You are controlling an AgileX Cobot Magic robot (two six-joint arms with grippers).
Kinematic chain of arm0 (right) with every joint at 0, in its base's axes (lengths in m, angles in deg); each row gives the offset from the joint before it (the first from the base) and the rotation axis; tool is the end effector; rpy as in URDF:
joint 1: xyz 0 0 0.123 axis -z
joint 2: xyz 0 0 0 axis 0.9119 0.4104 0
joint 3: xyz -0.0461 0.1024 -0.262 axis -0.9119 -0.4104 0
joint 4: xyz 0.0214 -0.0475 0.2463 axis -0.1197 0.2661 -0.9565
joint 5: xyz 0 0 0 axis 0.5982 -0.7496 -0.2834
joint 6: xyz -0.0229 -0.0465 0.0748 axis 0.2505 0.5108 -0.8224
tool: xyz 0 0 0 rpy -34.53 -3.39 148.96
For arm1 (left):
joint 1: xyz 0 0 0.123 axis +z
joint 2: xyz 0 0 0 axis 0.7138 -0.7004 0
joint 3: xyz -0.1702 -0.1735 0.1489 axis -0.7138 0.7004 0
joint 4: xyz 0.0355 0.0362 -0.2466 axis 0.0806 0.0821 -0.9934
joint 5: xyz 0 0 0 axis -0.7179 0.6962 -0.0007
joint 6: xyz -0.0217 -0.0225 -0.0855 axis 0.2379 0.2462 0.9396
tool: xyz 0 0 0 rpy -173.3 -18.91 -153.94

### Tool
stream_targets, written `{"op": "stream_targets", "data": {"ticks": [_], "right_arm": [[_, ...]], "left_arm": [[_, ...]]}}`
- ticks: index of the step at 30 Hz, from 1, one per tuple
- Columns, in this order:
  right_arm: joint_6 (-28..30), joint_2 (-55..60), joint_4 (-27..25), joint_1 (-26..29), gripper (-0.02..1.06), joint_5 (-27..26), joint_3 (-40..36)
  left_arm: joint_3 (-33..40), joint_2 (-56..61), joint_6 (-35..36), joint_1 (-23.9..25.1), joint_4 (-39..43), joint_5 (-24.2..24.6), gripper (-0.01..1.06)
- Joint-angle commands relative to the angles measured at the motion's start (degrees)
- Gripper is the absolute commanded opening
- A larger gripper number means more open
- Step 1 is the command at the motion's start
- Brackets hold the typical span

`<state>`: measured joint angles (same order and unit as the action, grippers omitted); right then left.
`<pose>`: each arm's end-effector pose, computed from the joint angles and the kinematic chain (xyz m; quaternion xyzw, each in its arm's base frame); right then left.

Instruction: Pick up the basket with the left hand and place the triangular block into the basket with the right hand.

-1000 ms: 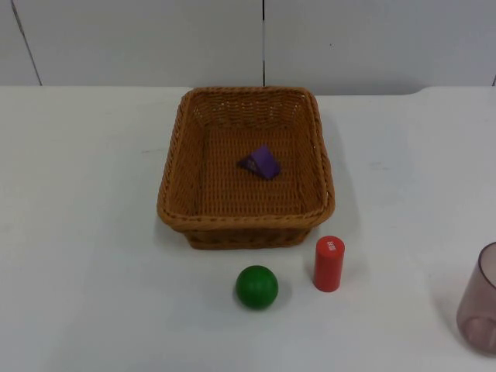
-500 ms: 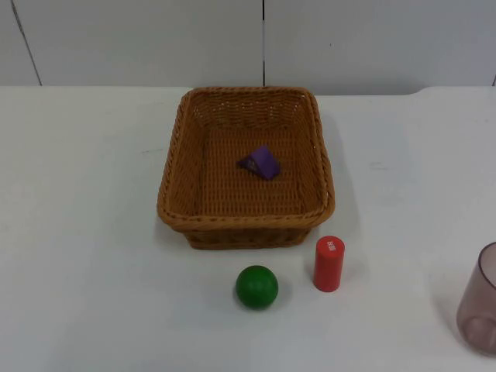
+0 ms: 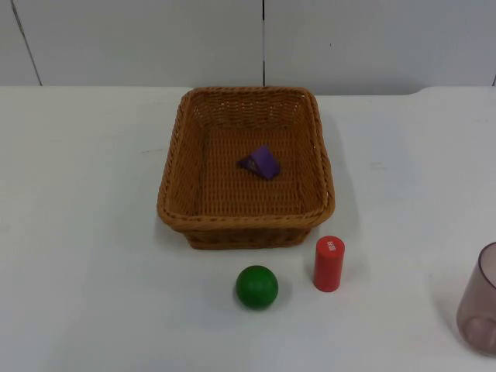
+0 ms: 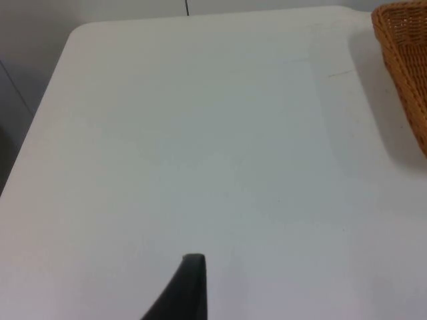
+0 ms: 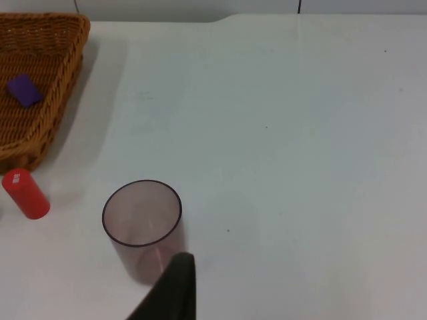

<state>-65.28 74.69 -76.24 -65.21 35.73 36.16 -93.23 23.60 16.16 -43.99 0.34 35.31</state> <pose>-0.0079 0.0000 0.2795 -0.0019 0.8573 -0.0062 0.5148 -0.0052 -0.0002 0.2752 0.0074 0.8594 0.0183 0.5110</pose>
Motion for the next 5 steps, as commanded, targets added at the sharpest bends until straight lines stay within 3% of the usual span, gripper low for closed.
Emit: {"op": "stream_targets", "data": {"ticks": [1, 5], "right_arm": [[-0.13, -0.11, 0.00, 0.07, 1.05, -0.68, -0.05], [-0.34, -0.11, 0.00, 0.07, 1.05, -0.68, -0.05]], "left_arm": [[0.21, 0.11, 0.58, -0.33, 0.00, -0.25, 1.05], [0.21, 0.11, 1.16, -0.33, 0.00, -0.25, 1.05]]}}
